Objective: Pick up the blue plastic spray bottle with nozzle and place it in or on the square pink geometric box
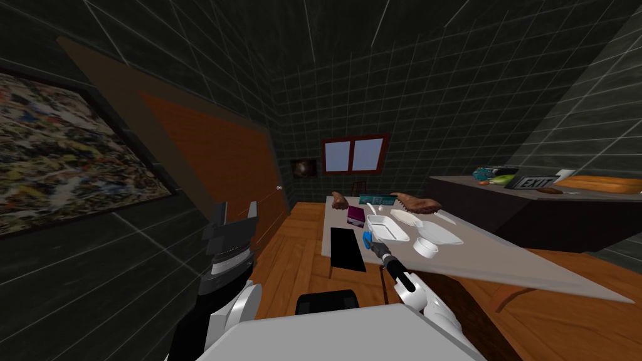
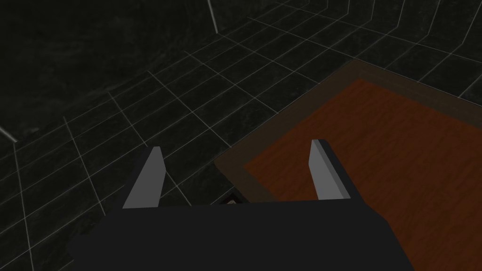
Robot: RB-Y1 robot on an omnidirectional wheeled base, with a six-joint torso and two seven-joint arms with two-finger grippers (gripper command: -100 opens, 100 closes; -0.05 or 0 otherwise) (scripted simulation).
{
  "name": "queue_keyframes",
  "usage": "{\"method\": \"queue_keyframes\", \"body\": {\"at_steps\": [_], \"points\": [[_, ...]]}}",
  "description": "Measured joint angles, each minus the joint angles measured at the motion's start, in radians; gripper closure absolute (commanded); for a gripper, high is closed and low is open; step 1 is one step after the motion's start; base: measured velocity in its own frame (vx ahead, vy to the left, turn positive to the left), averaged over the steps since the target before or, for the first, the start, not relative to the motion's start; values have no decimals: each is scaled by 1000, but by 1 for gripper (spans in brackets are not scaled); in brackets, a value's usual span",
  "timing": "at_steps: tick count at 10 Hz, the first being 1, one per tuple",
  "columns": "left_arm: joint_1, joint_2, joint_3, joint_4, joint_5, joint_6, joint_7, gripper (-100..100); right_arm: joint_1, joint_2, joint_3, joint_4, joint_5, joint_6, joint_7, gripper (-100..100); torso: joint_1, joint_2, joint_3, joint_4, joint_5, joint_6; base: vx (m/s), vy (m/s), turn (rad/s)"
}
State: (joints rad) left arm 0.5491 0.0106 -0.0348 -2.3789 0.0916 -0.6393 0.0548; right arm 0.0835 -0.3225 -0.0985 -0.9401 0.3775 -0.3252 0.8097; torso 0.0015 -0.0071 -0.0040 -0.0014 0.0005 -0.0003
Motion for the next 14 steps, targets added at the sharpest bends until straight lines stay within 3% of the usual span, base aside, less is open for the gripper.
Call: {"method": "queue_keyframes", "body": {"at_steps": [3,4,5,7,8,12,13,14], "points": [[0,0,0,0,0,0,0,0,-26,-17,-3,85,12,13,45,-100,0,1,0,0,0,0,75,22,-12],[0,0,0,0,0,0,0,0,-27,-17,-3,89,12,14,48,0,-1,3,2,1,0,0,8,2,1],[0,0,0,0,0,0,0,0,-27,-17,-3,88,12,14,48,-100,-1,5,3,1,0,0,107,-57,-72],[0,0,0,0,0,0,0,0,-12,3,-13,88,15,-5,69,-100,-6,-3,-2,-1,-1,0,129,-46,-26],[0,0,0,0,0,0,0,0,-12,5,-14,89,16,-8,73,100,-4,1,0,0,-1,0,13,-5,3],[0,0,0,0,0,0,0,0,-13,5,-14,88,16,-8,72,100,-3,6,3,1,-1,0,2,0,1],[0,0,0,0,0,0,0,0,-13,5,-14,88,16,-8,72,0,-3,6,3,1,-1,0,0,0,0],[0,0,0,0,0,0,0,0,-13,4,-14,88,16,-8,72,100,-3,6,3,1,-1,0,-90,38,57]]}}
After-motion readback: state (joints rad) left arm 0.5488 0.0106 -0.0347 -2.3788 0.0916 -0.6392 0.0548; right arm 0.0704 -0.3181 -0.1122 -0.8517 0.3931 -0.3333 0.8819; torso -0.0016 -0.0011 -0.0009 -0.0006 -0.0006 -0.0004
